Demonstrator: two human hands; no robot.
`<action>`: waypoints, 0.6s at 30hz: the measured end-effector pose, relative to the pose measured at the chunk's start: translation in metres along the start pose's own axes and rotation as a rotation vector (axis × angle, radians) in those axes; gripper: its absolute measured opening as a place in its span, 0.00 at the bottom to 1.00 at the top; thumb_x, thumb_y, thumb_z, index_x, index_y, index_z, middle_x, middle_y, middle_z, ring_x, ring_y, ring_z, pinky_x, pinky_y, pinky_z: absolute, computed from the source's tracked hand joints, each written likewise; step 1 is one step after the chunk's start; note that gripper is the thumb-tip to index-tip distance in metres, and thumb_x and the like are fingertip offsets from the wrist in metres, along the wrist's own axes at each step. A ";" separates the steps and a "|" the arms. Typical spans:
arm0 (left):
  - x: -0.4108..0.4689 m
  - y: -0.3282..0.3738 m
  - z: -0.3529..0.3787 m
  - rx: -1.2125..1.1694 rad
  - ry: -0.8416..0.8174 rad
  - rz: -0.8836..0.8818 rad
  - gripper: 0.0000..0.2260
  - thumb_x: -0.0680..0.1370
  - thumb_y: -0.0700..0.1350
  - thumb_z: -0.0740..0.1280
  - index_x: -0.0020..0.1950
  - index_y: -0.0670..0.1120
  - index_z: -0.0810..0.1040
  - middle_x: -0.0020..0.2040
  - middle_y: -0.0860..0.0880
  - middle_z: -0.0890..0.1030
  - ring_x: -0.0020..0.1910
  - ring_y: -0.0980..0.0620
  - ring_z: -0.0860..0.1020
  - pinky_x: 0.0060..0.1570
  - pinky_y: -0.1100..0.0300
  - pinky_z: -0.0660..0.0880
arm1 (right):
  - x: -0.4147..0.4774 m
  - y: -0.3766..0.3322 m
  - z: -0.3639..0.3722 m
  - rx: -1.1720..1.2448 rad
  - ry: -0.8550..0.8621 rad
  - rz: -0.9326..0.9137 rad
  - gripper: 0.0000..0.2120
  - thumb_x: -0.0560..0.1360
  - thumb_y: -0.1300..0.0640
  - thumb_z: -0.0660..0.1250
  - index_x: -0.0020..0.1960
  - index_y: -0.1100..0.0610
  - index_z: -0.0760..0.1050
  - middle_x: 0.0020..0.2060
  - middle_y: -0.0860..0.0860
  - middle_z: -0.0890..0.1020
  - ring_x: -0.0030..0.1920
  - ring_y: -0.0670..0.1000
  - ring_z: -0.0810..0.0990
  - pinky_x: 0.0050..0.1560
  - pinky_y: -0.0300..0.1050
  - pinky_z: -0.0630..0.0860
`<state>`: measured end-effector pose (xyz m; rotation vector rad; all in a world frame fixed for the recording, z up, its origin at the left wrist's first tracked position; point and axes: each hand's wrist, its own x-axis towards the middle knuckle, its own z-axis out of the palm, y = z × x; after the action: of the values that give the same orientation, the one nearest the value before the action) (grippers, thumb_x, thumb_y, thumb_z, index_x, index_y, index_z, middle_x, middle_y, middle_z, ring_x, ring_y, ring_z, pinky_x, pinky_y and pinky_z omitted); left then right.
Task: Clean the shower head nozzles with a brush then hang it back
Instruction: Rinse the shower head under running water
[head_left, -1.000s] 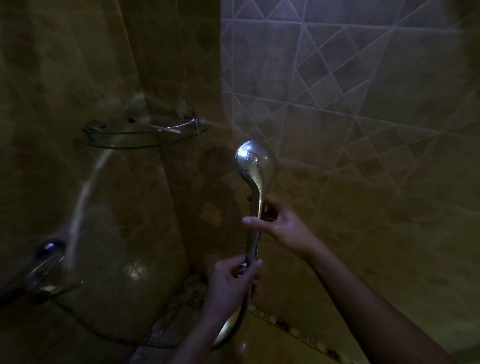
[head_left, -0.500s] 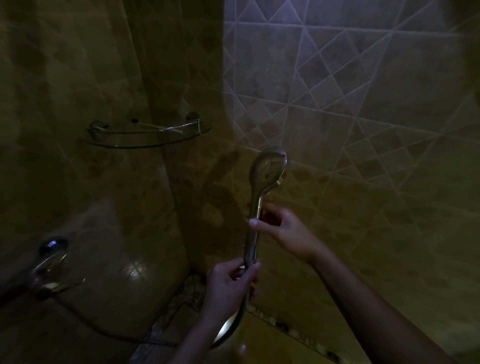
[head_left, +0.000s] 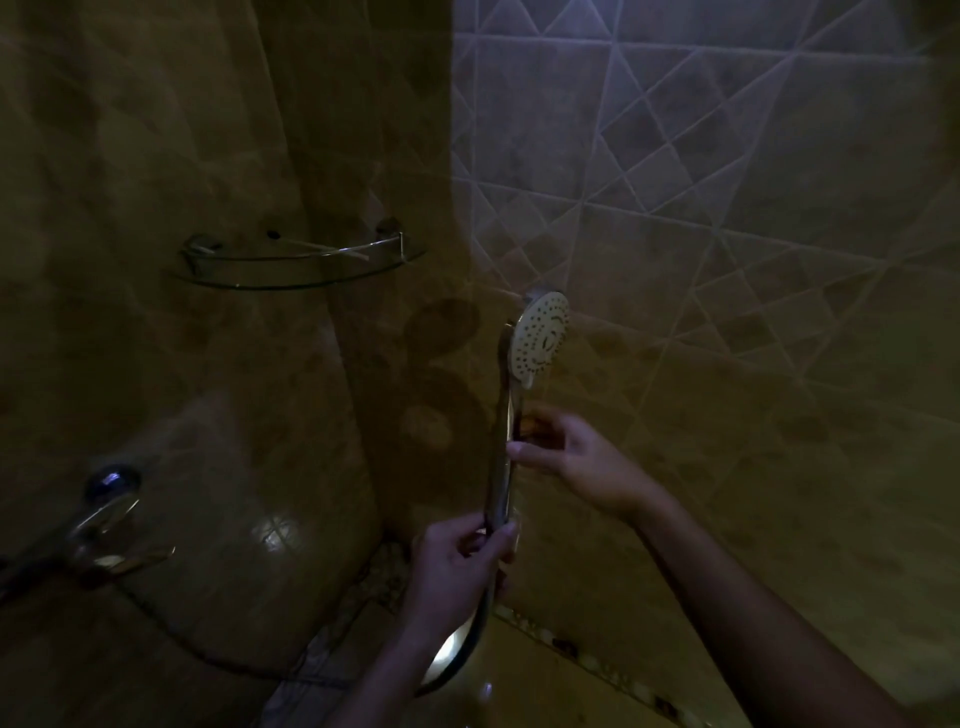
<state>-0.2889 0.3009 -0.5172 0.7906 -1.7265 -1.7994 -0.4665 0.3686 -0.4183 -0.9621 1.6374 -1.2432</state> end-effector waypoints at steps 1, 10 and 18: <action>0.000 -0.001 0.000 -0.007 0.000 -0.006 0.03 0.77 0.44 0.74 0.45 0.49 0.87 0.35 0.45 0.84 0.33 0.46 0.83 0.32 0.52 0.83 | 0.000 0.001 0.000 0.017 -0.004 0.004 0.26 0.73 0.52 0.74 0.69 0.53 0.71 0.59 0.50 0.83 0.58 0.44 0.83 0.60 0.45 0.79; -0.005 0.002 0.004 0.000 -0.014 0.000 0.03 0.77 0.43 0.73 0.45 0.46 0.87 0.36 0.39 0.84 0.32 0.45 0.83 0.33 0.51 0.82 | 0.004 0.000 0.001 -0.063 0.045 -0.007 0.32 0.69 0.47 0.78 0.69 0.52 0.72 0.58 0.50 0.83 0.58 0.48 0.82 0.63 0.52 0.78; -0.005 0.000 0.007 0.033 0.036 0.018 0.03 0.77 0.45 0.74 0.45 0.50 0.88 0.32 0.48 0.83 0.33 0.50 0.82 0.35 0.48 0.83 | 0.004 -0.003 0.002 -0.049 0.111 -0.010 0.25 0.69 0.49 0.78 0.63 0.52 0.75 0.52 0.49 0.85 0.51 0.42 0.85 0.53 0.41 0.81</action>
<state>-0.2909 0.3092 -0.5172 0.8132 -1.7386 -1.7388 -0.4655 0.3635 -0.4161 -0.9471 1.7579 -1.2882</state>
